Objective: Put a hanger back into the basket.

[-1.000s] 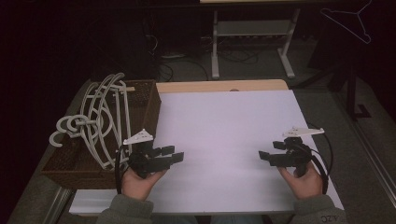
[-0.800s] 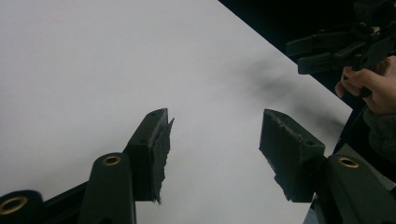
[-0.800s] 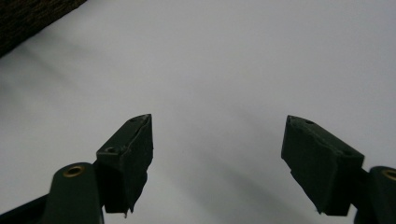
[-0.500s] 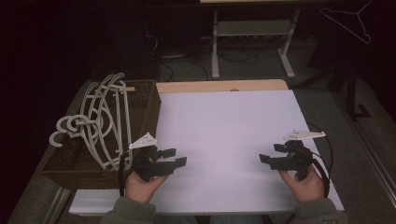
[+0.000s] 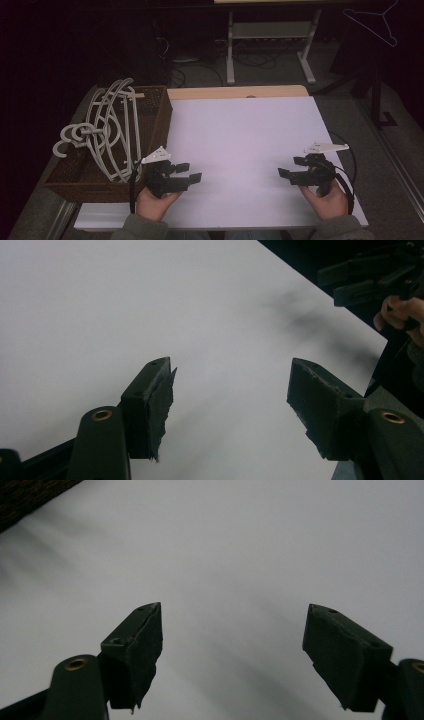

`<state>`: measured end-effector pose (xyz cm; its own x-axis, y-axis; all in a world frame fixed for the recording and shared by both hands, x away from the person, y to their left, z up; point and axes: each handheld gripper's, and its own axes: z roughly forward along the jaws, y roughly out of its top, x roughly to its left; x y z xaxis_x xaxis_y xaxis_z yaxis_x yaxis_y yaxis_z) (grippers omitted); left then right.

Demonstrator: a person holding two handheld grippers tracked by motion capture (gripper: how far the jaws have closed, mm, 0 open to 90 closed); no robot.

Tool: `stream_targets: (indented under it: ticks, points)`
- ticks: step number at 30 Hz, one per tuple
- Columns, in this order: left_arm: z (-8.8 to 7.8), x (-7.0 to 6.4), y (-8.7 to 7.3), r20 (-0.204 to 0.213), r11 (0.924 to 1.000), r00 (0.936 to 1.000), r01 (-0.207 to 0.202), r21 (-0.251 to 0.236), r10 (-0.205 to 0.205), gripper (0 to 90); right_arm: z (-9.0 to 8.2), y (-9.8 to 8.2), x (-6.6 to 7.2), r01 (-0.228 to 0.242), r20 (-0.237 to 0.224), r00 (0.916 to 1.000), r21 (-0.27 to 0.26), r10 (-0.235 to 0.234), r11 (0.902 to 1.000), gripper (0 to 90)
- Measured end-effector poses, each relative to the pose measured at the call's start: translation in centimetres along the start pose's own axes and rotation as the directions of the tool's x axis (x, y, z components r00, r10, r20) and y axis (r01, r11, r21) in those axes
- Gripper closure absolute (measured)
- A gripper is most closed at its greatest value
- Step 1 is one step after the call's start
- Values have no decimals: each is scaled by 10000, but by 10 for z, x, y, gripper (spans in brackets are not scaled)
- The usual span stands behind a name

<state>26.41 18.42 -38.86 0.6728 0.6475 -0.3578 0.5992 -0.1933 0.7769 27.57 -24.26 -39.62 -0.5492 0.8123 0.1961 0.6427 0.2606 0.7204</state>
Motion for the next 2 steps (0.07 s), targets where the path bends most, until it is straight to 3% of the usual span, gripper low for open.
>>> stream_targets:
  ticks: [2]
  points:
    - [1, 0, -1, 26, 10000, 10000, 20, 36, -20, 339, 0, 0, -1, 21, 8, 10000, -53, -21, 10000, 227]
